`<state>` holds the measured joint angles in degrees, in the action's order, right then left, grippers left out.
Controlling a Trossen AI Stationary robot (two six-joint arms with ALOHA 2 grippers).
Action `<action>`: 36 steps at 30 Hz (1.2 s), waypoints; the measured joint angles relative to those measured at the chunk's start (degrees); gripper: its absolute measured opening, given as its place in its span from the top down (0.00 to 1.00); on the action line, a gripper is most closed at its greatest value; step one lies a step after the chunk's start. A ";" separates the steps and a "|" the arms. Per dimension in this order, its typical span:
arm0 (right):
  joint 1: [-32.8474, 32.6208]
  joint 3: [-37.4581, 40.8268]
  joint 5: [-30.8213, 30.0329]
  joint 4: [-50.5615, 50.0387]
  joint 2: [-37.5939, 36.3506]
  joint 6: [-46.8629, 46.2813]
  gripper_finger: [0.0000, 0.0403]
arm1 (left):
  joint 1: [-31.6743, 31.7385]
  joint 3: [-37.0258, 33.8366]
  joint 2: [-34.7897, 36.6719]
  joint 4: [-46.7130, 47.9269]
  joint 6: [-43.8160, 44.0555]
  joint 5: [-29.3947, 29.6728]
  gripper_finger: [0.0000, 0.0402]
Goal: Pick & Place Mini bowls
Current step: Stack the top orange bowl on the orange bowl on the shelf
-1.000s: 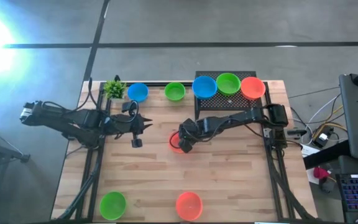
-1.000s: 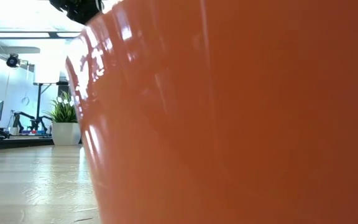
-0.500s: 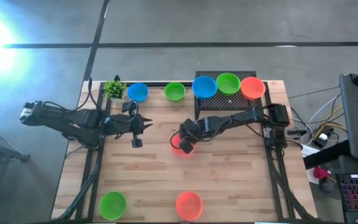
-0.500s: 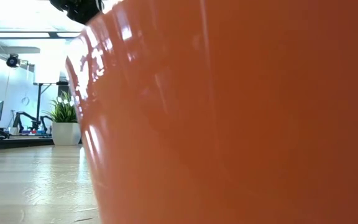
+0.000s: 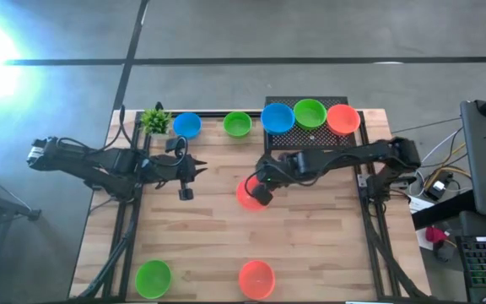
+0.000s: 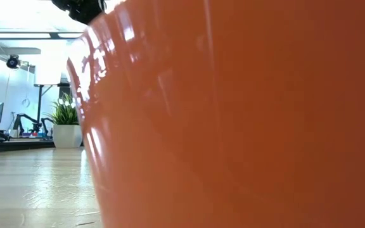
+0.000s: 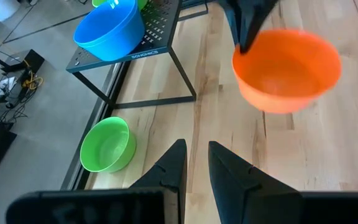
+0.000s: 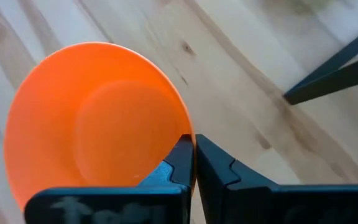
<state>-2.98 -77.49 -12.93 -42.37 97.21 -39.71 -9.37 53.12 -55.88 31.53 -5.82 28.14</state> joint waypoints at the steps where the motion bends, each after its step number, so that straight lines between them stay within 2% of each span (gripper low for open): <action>1: -0.15 0.00 -0.26 -0.59 -1.03 -0.02 0.98 | 0.00 0.00 0.00 -0.01 0.00 0.00 0.85; 22: 0.14 -0.02 -9.11 -13.49 -23.57 0.30 0.98 | -0.02 0.00 0.00 -1.01 0.00 0.00 0.85; 28: 3.12 -0.02 -13.81 -18.13 -29.77 0.12 0.98 | -0.02 0.00 0.00 -1.18 0.01 0.00 0.85; 36: 10.07 -0.02 -15.77 -24.55 -35.52 0.23 0.98 | -0.02 0.00 0.00 -1.18 0.45 0.00 0.85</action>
<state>7.09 -77.52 -28.70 -66.93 61.70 -39.48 -9.39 53.12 -55.88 30.35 -5.38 28.14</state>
